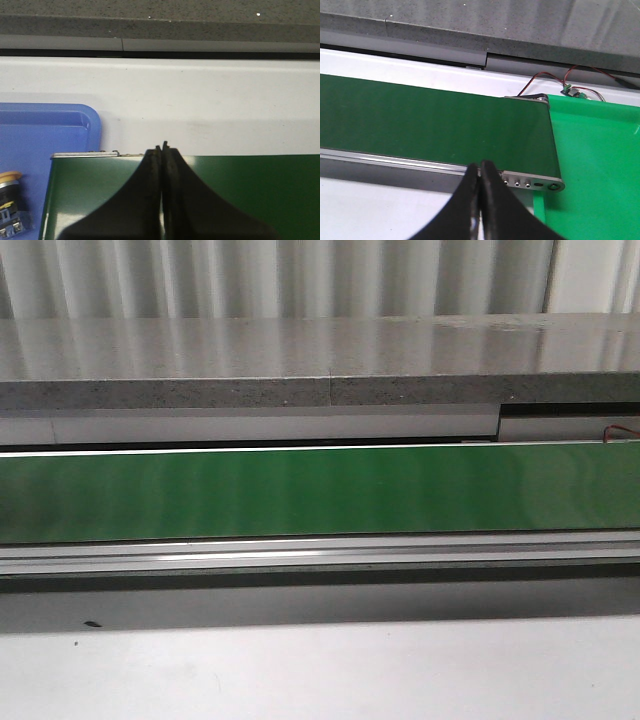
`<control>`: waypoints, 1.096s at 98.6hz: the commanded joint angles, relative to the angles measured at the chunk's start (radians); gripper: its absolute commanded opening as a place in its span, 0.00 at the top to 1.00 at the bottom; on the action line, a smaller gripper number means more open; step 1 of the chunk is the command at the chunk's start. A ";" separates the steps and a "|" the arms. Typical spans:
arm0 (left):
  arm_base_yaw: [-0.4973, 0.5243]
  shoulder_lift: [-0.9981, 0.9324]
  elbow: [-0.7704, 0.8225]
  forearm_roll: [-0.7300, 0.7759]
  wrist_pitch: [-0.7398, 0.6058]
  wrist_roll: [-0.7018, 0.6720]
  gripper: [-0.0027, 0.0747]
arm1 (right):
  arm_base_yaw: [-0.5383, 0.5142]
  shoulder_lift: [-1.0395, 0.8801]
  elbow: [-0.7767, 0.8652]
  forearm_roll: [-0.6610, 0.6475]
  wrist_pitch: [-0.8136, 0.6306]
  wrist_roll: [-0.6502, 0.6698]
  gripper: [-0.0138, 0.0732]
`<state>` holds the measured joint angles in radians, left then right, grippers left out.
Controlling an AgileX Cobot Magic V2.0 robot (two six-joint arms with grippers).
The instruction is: Move button from right to left
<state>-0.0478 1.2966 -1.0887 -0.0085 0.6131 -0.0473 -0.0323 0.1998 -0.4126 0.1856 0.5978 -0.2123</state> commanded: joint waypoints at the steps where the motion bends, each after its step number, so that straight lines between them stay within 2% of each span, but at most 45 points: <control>1: -0.028 -0.096 0.047 -0.015 -0.116 -0.010 0.99 | 0.000 0.011 -0.025 0.005 -0.079 -0.008 0.92; 39: -0.127 -0.441 0.370 -0.074 -0.247 -0.008 0.99 | 0.000 0.011 -0.025 0.005 -0.079 -0.008 0.92; 67: -0.132 -0.750 0.555 -0.092 -0.373 -0.008 0.99 | 0.000 0.011 -0.025 0.005 -0.079 -0.008 0.92; 90: -0.128 -0.958 0.669 -0.095 -0.371 -0.008 0.99 | 0.000 0.011 -0.025 0.005 -0.079 -0.008 0.92; 108: -0.128 -1.070 0.794 -0.096 -0.552 -0.008 0.99 | 0.000 0.011 -0.025 0.005 -0.079 -0.008 0.92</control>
<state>-0.1732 0.2579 -0.3216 -0.0911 0.2315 -0.0473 -0.0323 0.1998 -0.4126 0.1856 0.5978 -0.2123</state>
